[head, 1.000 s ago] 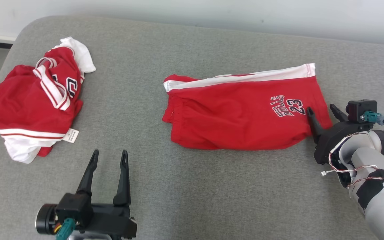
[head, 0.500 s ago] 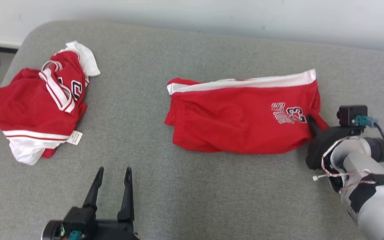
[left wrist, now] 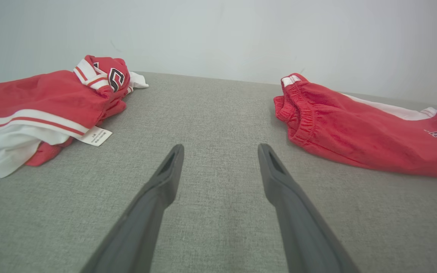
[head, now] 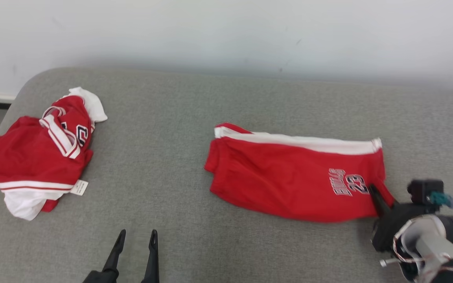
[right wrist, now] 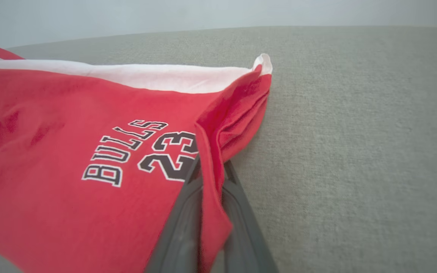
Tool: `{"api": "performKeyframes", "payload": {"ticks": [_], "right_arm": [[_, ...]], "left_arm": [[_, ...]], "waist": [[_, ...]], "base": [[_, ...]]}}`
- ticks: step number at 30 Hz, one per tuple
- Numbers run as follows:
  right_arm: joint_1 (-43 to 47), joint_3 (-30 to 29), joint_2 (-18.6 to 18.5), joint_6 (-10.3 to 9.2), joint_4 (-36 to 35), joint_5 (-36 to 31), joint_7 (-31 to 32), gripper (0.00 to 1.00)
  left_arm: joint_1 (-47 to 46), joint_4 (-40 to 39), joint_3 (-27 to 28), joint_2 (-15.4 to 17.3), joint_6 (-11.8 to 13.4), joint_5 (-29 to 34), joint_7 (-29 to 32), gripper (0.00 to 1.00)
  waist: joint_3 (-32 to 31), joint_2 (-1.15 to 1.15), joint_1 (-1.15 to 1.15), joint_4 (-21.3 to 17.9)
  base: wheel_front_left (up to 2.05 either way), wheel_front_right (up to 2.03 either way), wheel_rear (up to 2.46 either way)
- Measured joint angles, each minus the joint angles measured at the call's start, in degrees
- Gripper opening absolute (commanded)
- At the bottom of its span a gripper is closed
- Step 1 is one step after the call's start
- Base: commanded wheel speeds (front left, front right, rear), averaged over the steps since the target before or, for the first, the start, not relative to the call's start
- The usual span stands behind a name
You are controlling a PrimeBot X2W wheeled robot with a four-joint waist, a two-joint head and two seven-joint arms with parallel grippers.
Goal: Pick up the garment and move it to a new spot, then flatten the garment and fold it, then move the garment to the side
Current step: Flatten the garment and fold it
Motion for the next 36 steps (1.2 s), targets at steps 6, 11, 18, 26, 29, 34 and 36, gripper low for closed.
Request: {"api": "performKeyframes", "payload": {"ticks": [6, 11, 18, 26, 29, 34, 36], "right_arm": [[5.95, -2.21, -3.55, 0.00, -2.14, 2.83, 0.57, 0.00], [7.39, -3.57, -5.04, 0.00, -1.85, 3.25, 1.60, 0.00], [6.94, -4.85, -5.25, 0.00, 0.33, 2.48, 3.59, 1.00], [0.94, -5.70, -6.06, 0.00, 5.15, 0.05, 8.24, 1.00], [-0.41, -5.46, -5.61, 0.00, 7.50, -0.51, 11.02, 1.00], [-2.02, -5.28, -4.25, -0.01, 9.29, -0.63, 13.97, 1.00], [-2.32, -5.33, -3.89, -0.01, 9.73, -0.16, 15.62, 0.95]], "left_arm": [[1.57, -0.24, -0.21, -0.01, -0.29, 0.00, 0.00, 1.00], [1.69, -0.34, -0.52, -0.03, -0.33, -0.01, 0.00, 1.00], [1.83, -0.20, -1.25, -0.03, -0.29, -0.19, 0.00, 1.00], [1.43, -0.51, -1.36, -0.03, -0.36, -0.01, 0.00, 1.00], [1.31, -0.45, -1.33, -0.03, -0.36, 0.00, 0.00, 1.00], [1.01, -0.22, -1.07, -0.03, -0.37, 0.00, 0.00, 1.00], [0.99, -0.21, -0.99, -0.03, -0.37, -0.01, 0.00, 1.00]], "waist": [[-1.59, 0.00, 0.00, -2.34], [-2.02, 0.00, 0.00, -3.61], [-2.58, 0.01, 0.00, -4.17], [-1.58, 0.01, 0.01, -3.28], [-0.93, 0.01, 0.01, -2.73], [-0.03, 0.01, 0.01, -2.14], [0.20, 0.00, 0.00, -2.07]], "base": [[0.00, 0.00, 0.00], [0.00, 0.00, 0.00], [0.00, 0.00, 0.00], [0.00, 0.00, 0.00], [0.00, 0.00, 0.00], [0.00, 0.00, 0.00], [0.00, 0.00, 0.00]]}}
